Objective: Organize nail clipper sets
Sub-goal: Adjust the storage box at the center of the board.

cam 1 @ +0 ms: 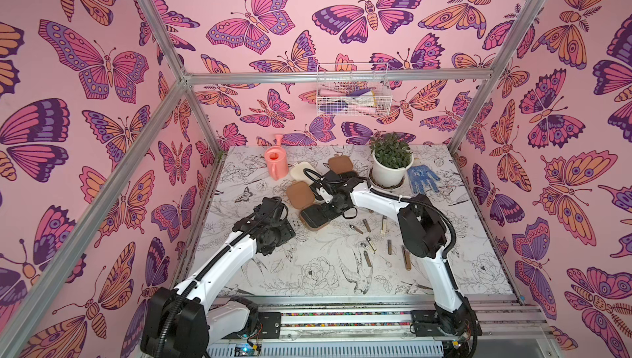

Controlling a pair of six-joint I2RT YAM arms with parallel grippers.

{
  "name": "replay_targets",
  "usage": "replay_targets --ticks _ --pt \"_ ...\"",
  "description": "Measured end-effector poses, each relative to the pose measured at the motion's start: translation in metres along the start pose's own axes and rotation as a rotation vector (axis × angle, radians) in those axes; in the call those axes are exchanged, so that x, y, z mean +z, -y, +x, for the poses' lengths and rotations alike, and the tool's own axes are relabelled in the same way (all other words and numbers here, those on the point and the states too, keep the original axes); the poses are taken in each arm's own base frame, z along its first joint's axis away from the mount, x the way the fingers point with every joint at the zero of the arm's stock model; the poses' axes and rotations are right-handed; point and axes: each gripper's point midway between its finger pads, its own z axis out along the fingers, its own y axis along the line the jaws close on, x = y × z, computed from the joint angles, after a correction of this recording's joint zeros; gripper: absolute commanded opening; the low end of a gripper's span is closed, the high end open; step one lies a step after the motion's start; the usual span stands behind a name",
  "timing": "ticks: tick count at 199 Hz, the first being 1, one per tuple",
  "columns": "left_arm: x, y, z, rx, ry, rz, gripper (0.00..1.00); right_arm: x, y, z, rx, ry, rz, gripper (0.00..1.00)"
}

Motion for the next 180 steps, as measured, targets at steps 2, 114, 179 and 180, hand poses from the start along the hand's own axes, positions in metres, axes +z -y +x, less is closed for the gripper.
replay_targets --ticks 2,114,179,180 --pt "0.000 0.000 0.000 0.000 0.001 0.001 0.89 0.000 0.000 0.000 0.000 0.000 0.000 0.00" --pt "0.001 0.007 0.006 0.028 -0.020 0.024 1.00 -0.027 0.006 0.080 -0.039 -0.091 0.025 0.21" --pt "-0.002 0.013 0.004 0.077 -0.009 0.044 1.00 -0.048 0.005 0.079 -0.009 -0.059 0.031 0.51" --pt "-0.002 0.013 0.004 0.077 -0.009 0.044 1.00 -0.049 0.005 0.078 -0.009 -0.057 0.031 0.51"
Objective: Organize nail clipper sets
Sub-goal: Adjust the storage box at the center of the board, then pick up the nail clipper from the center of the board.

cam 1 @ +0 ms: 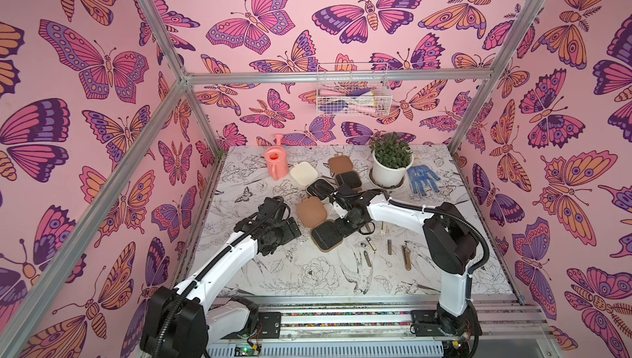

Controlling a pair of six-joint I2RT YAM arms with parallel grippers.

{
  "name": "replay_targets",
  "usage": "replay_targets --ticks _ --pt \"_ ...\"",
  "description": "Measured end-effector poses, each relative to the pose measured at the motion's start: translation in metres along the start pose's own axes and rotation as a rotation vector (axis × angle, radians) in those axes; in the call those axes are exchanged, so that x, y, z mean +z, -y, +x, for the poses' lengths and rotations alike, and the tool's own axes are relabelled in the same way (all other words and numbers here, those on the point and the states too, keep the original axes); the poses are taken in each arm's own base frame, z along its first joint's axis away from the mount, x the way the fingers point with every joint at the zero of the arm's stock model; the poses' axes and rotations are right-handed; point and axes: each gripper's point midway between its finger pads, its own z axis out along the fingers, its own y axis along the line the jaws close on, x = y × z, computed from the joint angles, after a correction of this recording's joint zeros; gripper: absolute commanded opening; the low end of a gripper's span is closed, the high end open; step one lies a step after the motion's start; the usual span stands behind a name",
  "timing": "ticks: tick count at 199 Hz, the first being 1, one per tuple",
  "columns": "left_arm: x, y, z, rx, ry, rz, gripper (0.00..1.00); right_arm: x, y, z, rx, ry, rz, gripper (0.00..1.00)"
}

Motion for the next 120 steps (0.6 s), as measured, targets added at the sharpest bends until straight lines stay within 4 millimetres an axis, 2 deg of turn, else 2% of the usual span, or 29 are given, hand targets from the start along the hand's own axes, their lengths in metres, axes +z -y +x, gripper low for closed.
replay_targets --ticks 29,39,55,67,82,91,120 --pt "-0.005 0.005 -0.004 0.025 0.016 0.021 0.98 -0.039 0.013 -0.010 0.020 0.074 0.032 0.51" --pt "-0.006 0.006 -0.004 0.034 0.018 0.025 0.97 -0.052 0.030 -0.016 0.059 0.098 0.045 0.52" --pt "-0.007 0.007 -0.004 0.046 0.017 0.032 0.96 -0.059 0.060 -0.022 0.119 0.118 0.075 0.56" --pt "-0.008 0.008 -0.004 0.050 0.018 0.040 0.96 -0.058 0.087 -0.023 0.167 0.115 0.111 0.58" --pt "-0.011 0.011 -0.005 0.053 0.026 0.056 0.95 -0.048 0.112 -0.022 0.200 0.092 0.153 0.60" --pt "-0.013 0.013 -0.006 0.053 0.035 0.067 0.95 -0.038 0.121 -0.021 0.206 0.072 0.168 0.62" --pt "-0.020 0.017 -0.010 0.054 0.061 0.095 0.94 -0.004 0.141 -0.022 0.208 0.009 0.198 0.62"
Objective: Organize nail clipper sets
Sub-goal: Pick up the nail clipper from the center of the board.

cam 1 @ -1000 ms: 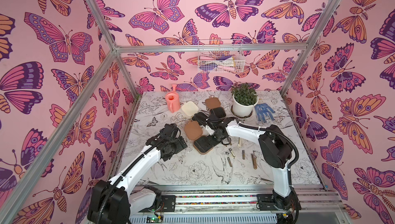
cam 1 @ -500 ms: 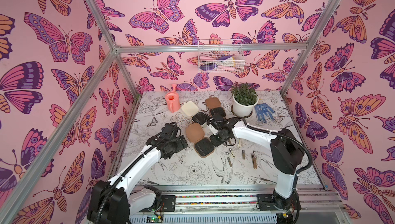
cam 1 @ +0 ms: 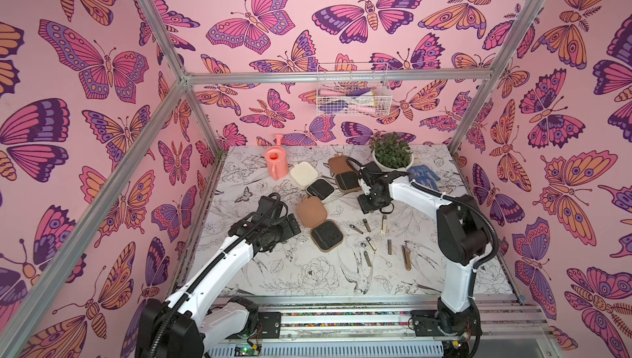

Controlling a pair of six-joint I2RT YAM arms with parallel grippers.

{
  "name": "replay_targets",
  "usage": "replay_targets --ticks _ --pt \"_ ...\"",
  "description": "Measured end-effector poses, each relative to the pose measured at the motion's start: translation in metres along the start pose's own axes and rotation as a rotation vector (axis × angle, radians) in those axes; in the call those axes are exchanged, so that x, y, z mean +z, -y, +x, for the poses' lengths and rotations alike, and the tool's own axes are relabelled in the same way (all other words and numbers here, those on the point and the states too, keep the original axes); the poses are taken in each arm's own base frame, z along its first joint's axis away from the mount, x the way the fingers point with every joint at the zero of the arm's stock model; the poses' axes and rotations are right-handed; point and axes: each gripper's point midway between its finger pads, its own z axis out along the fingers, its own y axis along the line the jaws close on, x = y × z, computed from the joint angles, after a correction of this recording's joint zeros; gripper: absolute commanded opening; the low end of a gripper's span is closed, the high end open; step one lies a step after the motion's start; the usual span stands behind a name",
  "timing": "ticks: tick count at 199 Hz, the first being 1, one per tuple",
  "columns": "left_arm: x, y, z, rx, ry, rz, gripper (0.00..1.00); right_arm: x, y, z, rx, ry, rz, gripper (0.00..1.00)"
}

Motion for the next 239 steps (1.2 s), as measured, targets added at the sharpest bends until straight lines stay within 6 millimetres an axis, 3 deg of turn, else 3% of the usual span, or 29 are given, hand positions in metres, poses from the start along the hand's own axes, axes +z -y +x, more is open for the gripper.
replay_targets --ticks 21,45,82,124,168,239 --pt "-0.001 0.001 -0.001 0.000 0.004 0.004 0.93 0.014 0.010 -0.005 0.010 -0.015 0.012 0.59" --pt "-0.001 0.001 -0.001 -0.001 0.004 0.004 0.92 0.017 0.018 -0.015 0.016 -0.003 0.017 0.53" --pt "-0.001 0.001 -0.001 -0.001 0.005 0.005 0.92 0.018 0.018 -0.026 0.016 0.023 0.015 0.49" --pt "0.001 0.000 0.000 -0.002 -0.002 -0.001 0.92 0.034 0.018 -0.023 0.018 -0.004 0.014 0.46" --pt "0.002 0.000 0.000 -0.004 -0.005 -0.004 0.91 0.038 0.016 -0.026 0.019 -0.006 0.000 0.29" --pt "0.002 0.000 0.000 -0.005 -0.005 -0.004 0.91 0.040 0.013 -0.025 0.020 -0.011 -0.015 0.14"
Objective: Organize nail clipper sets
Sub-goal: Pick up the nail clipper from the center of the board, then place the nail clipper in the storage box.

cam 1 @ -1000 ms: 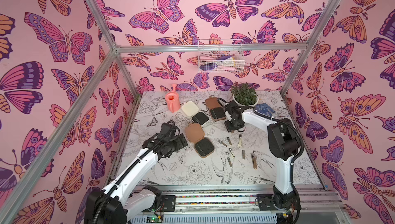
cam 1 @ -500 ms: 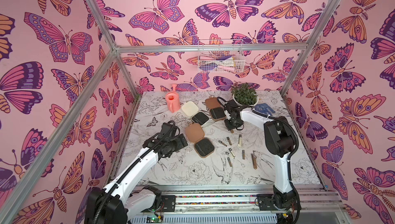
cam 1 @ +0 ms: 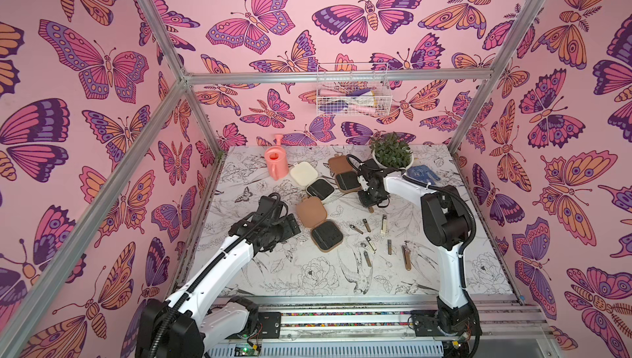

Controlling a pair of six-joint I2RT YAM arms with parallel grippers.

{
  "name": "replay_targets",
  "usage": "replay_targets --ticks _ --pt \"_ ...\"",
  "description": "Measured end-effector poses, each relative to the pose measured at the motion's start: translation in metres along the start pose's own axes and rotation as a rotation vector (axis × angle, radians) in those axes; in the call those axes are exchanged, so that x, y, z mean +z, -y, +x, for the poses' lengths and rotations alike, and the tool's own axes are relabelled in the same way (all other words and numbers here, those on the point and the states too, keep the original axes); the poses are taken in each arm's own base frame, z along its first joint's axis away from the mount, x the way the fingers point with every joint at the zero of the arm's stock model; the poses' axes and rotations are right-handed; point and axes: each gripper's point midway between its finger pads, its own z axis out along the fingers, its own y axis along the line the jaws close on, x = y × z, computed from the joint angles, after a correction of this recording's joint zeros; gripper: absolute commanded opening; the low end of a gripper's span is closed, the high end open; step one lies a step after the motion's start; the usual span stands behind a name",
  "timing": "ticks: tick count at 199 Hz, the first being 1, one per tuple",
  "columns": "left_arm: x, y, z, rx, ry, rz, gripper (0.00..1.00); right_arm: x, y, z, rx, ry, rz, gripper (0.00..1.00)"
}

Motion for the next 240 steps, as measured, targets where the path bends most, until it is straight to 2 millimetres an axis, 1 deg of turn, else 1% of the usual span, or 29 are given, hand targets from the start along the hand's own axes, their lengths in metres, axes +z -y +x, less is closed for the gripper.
replay_targets --ticks 37,56,70,85,106,117,122,127,129,136,138,158,163,165,184,200,217,240 --pt "0.000 0.000 0.000 0.000 0.000 0.000 0.92 0.000 -0.001 0.000 0.008 -0.001 -0.007 0.12" --pt "0.000 0.000 0.000 0.000 0.000 0.000 0.92 -0.004 -0.003 0.002 0.009 -0.004 -0.008 0.12" --pt "0.000 0.000 0.000 0.002 0.000 0.000 0.92 -0.011 -0.007 0.007 0.012 -0.005 -0.010 0.11" --pt "0.000 0.000 0.000 0.004 0.000 0.000 0.92 -0.026 -0.015 0.012 0.004 0.007 -0.013 0.11" --pt "0.000 0.000 0.000 0.008 0.000 0.000 0.92 -0.050 -0.035 0.020 -0.030 0.040 -0.008 0.11" --pt "0.000 0.000 0.000 0.012 0.001 0.000 0.92 -0.065 -0.051 0.027 -0.059 0.065 -0.006 0.11" --pt "0.000 0.000 0.000 0.014 0.001 0.001 0.91 -0.072 -0.063 0.032 -0.080 0.077 -0.011 0.11" --pt "-0.001 0.000 0.000 0.016 0.002 0.001 0.90 -0.077 -0.069 0.034 -0.090 0.084 -0.014 0.11" --pt "-0.001 0.000 0.000 0.016 0.002 0.002 0.90 -0.080 -0.076 0.037 -0.102 0.090 -0.017 0.11" --pt "-0.002 0.001 -0.001 0.018 0.006 0.004 0.89 -0.085 -0.086 0.042 -0.117 0.101 -0.024 0.11" --pt "-0.002 0.001 -0.001 0.019 0.007 0.005 0.89 -0.088 -0.092 0.044 -0.127 0.106 -0.030 0.11" --pt "-0.008 0.002 -0.003 0.021 0.027 0.017 0.88 -0.099 -0.126 0.061 -0.183 0.120 -0.060 0.11" --pt "-0.010 0.002 -0.004 0.020 0.034 0.020 0.88 -0.100 -0.130 0.063 -0.185 0.121 -0.064 0.11" --pt "-0.011 0.002 -0.004 0.021 0.037 0.022 0.88 -0.101 -0.137 0.065 -0.193 0.122 -0.069 0.11" --pt "-0.020 0.002 -0.007 0.021 0.069 0.036 0.89 -0.105 -0.163 0.075 -0.205 0.130 -0.098 0.11" --pt "-0.024 0.002 -0.009 0.020 0.083 0.041 0.89 -0.105 -0.177 0.081 -0.203 0.127 -0.111 0.11" --pt "-0.025 -0.001 -0.008 0.017 0.079 0.032 0.89 -0.096 -0.193 0.085 -0.198 0.112 -0.116 0.11" --pt "-0.025 -0.005 -0.007 0.011 0.071 0.019 0.89 -0.082 -0.203 0.088 -0.186 0.088 -0.115 0.11"
